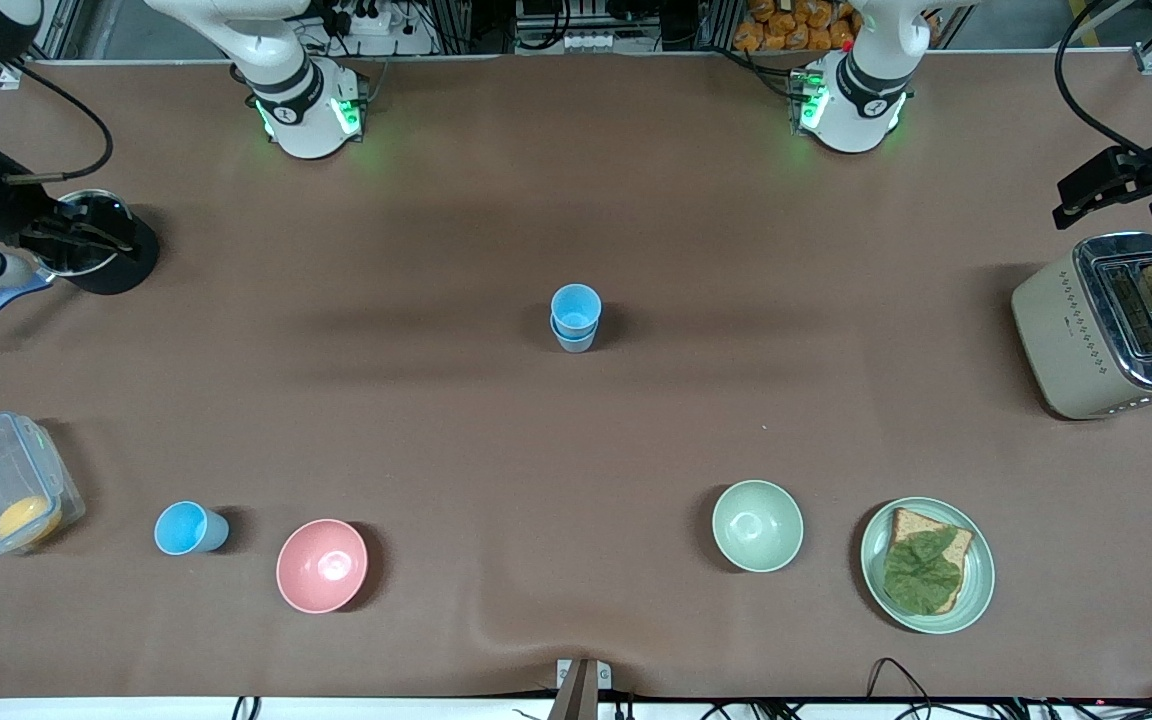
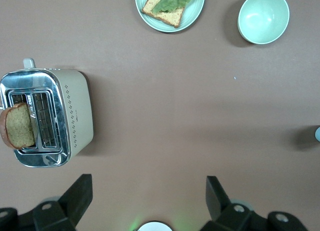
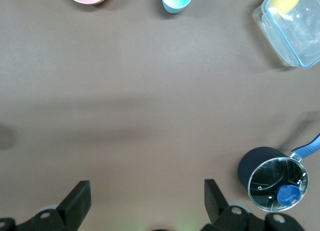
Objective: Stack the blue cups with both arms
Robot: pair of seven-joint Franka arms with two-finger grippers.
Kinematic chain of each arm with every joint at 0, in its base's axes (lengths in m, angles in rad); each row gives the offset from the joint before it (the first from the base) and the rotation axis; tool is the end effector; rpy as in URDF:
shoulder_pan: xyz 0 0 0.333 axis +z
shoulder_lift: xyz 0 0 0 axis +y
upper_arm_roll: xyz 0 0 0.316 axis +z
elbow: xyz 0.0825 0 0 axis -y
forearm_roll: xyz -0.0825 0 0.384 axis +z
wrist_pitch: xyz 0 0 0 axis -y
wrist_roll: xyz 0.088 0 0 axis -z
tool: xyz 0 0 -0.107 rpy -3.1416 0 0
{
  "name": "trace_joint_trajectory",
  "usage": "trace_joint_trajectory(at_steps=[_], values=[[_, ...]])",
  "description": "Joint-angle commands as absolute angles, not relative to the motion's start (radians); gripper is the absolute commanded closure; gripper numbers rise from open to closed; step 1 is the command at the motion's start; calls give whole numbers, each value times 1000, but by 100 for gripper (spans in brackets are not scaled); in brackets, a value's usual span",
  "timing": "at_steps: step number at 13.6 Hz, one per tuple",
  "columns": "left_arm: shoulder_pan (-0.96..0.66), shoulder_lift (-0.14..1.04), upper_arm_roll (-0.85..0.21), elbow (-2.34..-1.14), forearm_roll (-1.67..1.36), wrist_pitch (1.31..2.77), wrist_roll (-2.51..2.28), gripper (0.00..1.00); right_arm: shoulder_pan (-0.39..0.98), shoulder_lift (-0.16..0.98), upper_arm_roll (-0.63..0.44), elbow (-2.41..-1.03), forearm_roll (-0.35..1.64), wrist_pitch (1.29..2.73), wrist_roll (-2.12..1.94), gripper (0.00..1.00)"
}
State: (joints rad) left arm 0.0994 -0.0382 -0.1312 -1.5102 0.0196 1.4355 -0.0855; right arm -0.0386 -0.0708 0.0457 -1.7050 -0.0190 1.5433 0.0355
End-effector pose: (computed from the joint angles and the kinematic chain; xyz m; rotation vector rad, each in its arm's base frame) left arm 0.5283 -0.0161 0.6616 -3.1133 -0.0875 0.0550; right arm 0.5263 0.0025 0.5975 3.1139 -0.0441 -0.1410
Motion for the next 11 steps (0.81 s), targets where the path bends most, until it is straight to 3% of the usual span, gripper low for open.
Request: trace_joint_trajectory(at_steps=[1,11], values=[[97,-28,-137,-1491,26,1416,-138,0,-64,-58,64,-1664,-6,1511,38,0],[97,-31,-147,-1493,31,1414,-178,0,-61,-58,63,-1651,-6,1494,37,0]])
